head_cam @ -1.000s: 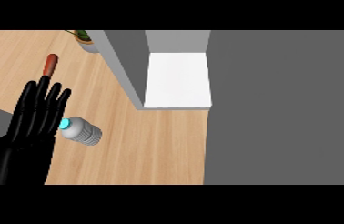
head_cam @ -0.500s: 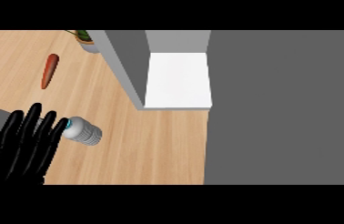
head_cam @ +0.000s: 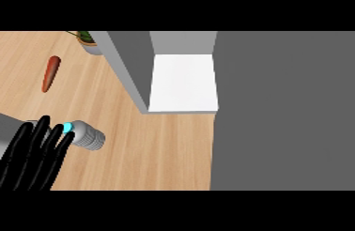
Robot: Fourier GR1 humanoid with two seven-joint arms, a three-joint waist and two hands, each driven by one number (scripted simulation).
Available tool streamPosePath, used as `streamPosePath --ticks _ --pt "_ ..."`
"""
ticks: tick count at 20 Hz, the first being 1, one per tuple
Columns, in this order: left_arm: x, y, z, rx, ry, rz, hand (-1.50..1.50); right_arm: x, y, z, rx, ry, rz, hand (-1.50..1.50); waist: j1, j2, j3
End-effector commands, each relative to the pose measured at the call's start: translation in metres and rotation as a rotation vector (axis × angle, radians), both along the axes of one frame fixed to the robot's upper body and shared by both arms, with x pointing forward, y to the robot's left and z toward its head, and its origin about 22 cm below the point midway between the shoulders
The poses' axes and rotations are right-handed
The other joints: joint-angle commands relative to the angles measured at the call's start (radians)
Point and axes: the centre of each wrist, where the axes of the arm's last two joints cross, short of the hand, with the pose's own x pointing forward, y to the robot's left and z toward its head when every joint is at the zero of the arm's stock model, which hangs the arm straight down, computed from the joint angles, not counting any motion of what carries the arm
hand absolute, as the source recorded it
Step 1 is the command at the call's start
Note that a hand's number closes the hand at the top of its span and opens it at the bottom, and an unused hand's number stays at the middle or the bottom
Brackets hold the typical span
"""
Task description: Pick up the bottled water, place it into the cabinet and close the cabinet
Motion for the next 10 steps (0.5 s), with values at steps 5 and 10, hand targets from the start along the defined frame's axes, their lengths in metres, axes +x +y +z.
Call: streamPosePath --ticks 5,10 --pt "-0.031 0.002 0.031 -0.005 -0.047 0.03 -1.5 -0.032 0.008 0.043 0.073 -0.066 0.059 -1.5 -0.002 -0.002 0.0" --pt "-0.041 0.002 0.027 -0.029 -0.021 0.072 -1.5 -0.035 0.005 0.031 0.094 -0.051 0.055 -1.5 -0.001 -0.007 0.0"
